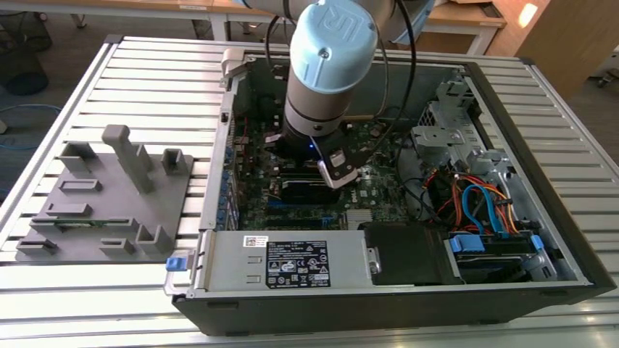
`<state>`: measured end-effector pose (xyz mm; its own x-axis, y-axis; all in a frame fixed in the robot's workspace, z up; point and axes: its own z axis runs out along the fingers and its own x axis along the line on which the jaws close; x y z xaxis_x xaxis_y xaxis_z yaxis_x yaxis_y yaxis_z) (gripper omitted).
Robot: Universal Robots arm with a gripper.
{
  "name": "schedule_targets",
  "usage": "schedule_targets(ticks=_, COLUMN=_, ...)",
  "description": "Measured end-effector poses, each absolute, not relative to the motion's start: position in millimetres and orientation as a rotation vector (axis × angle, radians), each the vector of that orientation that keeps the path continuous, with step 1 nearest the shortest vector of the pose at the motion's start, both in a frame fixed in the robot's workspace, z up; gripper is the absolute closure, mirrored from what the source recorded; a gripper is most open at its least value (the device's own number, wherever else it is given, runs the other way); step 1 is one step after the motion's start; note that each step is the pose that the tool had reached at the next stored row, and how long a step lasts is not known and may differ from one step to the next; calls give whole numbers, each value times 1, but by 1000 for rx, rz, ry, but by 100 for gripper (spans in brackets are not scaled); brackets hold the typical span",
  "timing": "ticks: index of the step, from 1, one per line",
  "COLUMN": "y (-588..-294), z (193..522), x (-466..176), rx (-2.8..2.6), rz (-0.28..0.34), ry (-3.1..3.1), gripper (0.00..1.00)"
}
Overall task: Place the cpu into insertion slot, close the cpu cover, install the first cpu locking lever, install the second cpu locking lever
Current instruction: 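Install the second cpu locking lever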
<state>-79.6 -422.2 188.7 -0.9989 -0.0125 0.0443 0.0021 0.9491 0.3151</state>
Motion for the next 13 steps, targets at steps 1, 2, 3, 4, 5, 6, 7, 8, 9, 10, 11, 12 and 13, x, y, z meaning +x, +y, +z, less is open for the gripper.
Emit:
schedule_targets(ticks=1, y=-422, z=188, x=-80, rx=8, rz=-495, ry=-3056, gripper=90)
schedule_targets(ticks=2, y=-422, z=188, x=-80, rx=8, rz=-495, ry=-3056, gripper=90)
schedule_targets(ticks=3, y=-422, z=188, x=-80, rx=8, rz=-495, ry=-3056, gripper=90)
schedule_targets(ticks=4, y=-422, z=188, x=-81, rx=8, rz=-495, ry=-3056, gripper=90)
schedule_targets(ticks=5, y=-422, z=188, x=-81, rx=8, rz=-495, ry=-3056, gripper=90)
schedule_targets(ticks=6, y=-422, z=188, x=-82, rx=8, rz=-495, ry=-3056, gripper=90)
schedule_targets(ticks=7, y=-422, z=188, x=-82, rx=8, rz=-495, ry=-3056, gripper=90)
schedule_targets(ticks=8, y=-422, z=188, x=-83, rx=8, rz=-494, ry=-3056, gripper=90)
schedule_targets(ticks=9, y=-422, z=188, x=-83, rx=8, rz=-495, ry=-3056, gripper=90)
schedule_targets(ticks=10, y=-422, z=188, x=-83, rx=9, rz=-495, ry=-3056, gripper=90)
schedule_targets(ticks=11, y=-422, z=188, x=-83, rx=8, rz=-495, ry=-3056, gripper=90)
schedule_targets(ticks=12, y=-422, z=188, x=-83, rx=8, rz=-495, ry=-3056, gripper=90)
schedule_targets(ticks=13, y=-422, z=188, x=-83, rx=8, rz=-495, ry=-3056, gripper=90)
